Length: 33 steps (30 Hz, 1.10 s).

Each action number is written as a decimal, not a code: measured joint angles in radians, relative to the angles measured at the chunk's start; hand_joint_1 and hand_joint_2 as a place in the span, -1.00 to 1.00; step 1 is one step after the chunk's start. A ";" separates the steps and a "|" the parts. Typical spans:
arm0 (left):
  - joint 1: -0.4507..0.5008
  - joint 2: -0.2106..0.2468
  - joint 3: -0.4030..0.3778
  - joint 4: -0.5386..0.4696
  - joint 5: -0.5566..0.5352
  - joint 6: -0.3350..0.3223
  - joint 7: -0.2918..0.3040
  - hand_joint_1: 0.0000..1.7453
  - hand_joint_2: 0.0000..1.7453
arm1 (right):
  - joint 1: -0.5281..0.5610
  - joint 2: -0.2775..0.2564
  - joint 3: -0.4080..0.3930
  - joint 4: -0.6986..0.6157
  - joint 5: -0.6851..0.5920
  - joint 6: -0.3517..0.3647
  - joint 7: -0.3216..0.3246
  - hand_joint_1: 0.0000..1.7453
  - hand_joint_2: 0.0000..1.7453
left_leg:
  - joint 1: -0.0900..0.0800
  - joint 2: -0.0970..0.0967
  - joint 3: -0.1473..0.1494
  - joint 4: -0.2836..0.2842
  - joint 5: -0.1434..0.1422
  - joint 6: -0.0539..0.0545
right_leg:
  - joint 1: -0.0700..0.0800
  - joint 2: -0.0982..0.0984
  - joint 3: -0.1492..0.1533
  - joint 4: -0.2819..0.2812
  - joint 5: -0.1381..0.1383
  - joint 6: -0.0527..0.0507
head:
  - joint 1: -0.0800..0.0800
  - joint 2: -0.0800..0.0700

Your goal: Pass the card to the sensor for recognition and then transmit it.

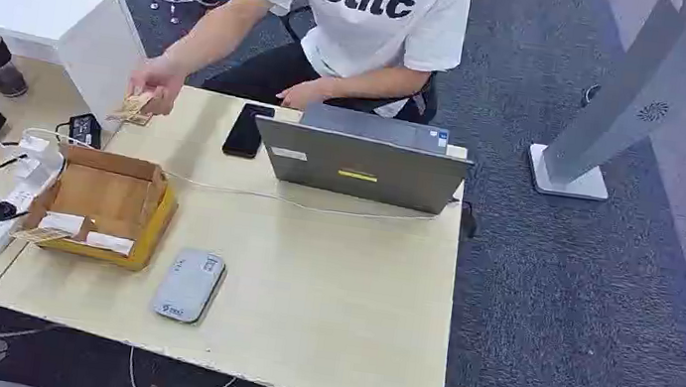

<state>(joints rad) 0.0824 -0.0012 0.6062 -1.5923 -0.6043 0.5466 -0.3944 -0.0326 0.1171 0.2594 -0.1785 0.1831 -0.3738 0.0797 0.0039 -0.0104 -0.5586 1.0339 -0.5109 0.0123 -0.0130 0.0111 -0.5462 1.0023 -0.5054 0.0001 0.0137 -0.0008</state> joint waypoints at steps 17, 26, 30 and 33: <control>-0.060 0.066 -0.131 0.099 -0.135 0.120 0.069 -1.00 1.00 | -0.003 0.000 0.000 0.000 0.010 0.000 0.003 -1.00 1.00 | 0.000 -0.001 0.000 0.000 0.000 0.000 | 0.000 -0.002 0.000 0.000 0.000 0.000 | 0.000 0.000; -0.255 0.095 -0.344 0.276 -0.506 0.133 0.214 -1.00 1.00 | -0.012 0.000 0.000 0.000 0.036 0.022 0.021 -1.00 1.00 | 0.000 -0.002 0.000 0.001 0.001 0.001 | 0.000 -0.002 0.001 0.000 0.001 0.000 | 0.001 0.000; -0.323 0.095 -0.492 0.318 -0.607 0.123 0.315 -1.00 1.00 | -0.014 -0.001 0.000 -0.001 0.036 0.029 0.024 -1.00 1.00 | 0.000 0.001 0.000 0.001 0.000 0.001 | 0.000 0.001 0.000 0.000 0.001 0.000 | 0.001 0.000; -0.345 0.096 -0.559 0.327 -0.633 0.119 0.340 -1.00 1.00 | -0.014 -0.001 0.000 -0.001 0.035 0.031 0.024 -1.00 1.00 | -0.001 0.001 0.000 0.001 0.000 0.001 | 0.000 0.001 0.000 0.000 0.001 0.000 | 0.001 0.000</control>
<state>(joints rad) -0.2623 0.0950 0.0468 -1.2650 -1.2377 0.6661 -0.0540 -0.0468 0.1163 0.2594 -0.1793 0.2186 -0.3433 0.1041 0.0033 -0.0096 -0.5584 1.0350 -0.5108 0.0130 -0.0133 0.0122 -0.5462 1.0022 -0.5041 0.0000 0.0149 -0.0008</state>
